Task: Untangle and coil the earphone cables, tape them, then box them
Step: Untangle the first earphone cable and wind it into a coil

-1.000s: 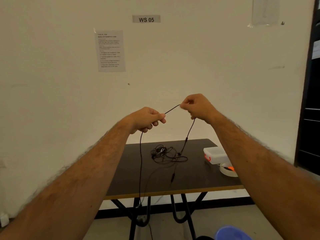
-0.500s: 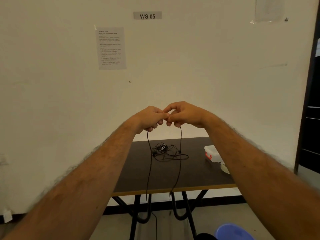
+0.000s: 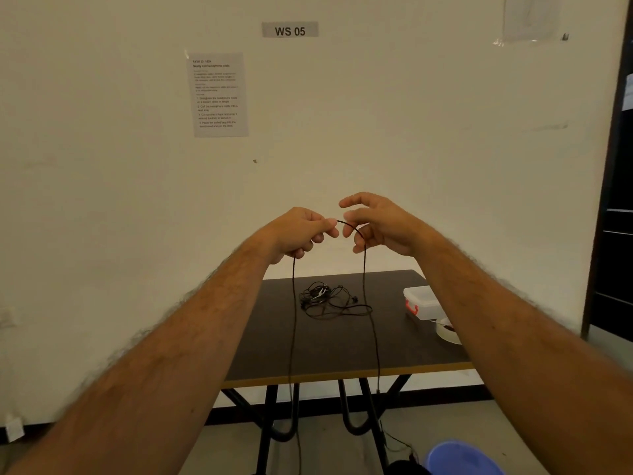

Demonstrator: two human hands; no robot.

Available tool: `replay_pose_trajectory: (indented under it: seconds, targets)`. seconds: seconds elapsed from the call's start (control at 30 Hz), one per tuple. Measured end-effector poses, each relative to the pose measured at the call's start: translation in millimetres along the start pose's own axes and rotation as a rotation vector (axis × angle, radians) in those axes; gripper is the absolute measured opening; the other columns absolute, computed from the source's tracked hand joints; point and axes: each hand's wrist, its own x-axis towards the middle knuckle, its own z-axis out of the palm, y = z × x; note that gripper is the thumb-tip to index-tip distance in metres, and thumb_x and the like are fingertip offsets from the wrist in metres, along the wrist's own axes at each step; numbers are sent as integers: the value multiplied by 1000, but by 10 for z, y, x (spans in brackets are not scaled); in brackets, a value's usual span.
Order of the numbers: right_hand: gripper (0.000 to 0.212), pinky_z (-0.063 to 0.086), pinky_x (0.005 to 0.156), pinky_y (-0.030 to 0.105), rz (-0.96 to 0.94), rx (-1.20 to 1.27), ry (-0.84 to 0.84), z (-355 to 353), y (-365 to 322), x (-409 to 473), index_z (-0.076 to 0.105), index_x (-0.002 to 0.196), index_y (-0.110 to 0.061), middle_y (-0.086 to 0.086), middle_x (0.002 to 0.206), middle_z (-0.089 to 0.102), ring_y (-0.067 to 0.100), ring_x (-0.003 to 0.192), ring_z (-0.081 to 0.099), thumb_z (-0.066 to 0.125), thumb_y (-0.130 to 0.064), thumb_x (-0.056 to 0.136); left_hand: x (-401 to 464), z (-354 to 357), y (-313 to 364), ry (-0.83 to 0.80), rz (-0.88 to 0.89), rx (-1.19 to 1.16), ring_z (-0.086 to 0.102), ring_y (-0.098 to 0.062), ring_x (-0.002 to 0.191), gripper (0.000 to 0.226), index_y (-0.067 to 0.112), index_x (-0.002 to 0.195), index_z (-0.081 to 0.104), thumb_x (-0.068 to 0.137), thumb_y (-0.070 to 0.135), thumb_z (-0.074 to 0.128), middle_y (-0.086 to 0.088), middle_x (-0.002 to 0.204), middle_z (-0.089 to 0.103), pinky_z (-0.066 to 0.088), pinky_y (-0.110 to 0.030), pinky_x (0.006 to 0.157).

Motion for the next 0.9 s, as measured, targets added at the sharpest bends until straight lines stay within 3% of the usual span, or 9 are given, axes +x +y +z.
replay_pose_trajectory:
  seconds: [0.13,0.27,0.37,0.43,0.53,0.6,0.77,0.9]
  targets:
    - [28,53,58,30,-69,-152,-81,23,-25,32,66,112,-7,5,65,53,11,53,44,73,-17,87,14,47,25,-1,6,39,32,-6,47,30,10,97,72,94,37,61,6,64,45,30,-17,44]
    - [4,50,54,28,-183,-281,209,-6,-29,69,70,88,-9,1,69,61,7,58,55,73,-9,86,-3,-31,-85,-5,-29,-10,31,-5,46,30,14,92,72,98,40,56,6,64,43,31,-16,43]
    - [5,57,64,37,-180,-169,357,-42,-21,68,63,90,-9,3,63,56,14,53,55,63,-4,90,-17,-80,-130,2,-43,-61,30,-6,46,29,15,91,71,99,38,56,7,62,42,30,-17,42]
    - [16,57,68,41,-102,-107,243,-31,-29,50,60,99,-10,2,60,59,17,51,56,56,2,89,-20,-92,-117,1,-32,-84,29,-6,46,28,15,90,70,99,37,56,8,61,42,29,-17,43]
    - [34,59,64,37,-7,-158,-74,60,-56,11,56,119,-12,3,65,62,14,51,53,60,3,88,-10,-74,-70,-4,-1,-82,29,-5,45,29,14,90,71,99,37,55,9,59,42,29,-17,43]
    - [31,58,64,37,-47,-201,-126,116,-56,23,59,118,-8,5,66,59,13,51,52,66,-3,88,-3,-46,-51,-9,12,-60,30,-5,46,29,15,90,71,99,38,55,9,59,43,29,-17,42]
    - [11,58,63,34,-167,-259,30,104,-43,65,68,95,-1,0,61,57,11,51,52,70,-9,89,-3,-42,-89,-3,-9,-72,30,-5,46,29,15,92,70,99,39,54,7,62,42,29,-17,43]
    - [8,58,66,35,-198,-157,279,77,30,77,65,94,-1,7,72,63,16,56,63,64,-9,93,-5,-60,-147,-7,-21,-117,29,-5,46,29,14,94,70,100,37,54,7,62,42,29,-17,43]
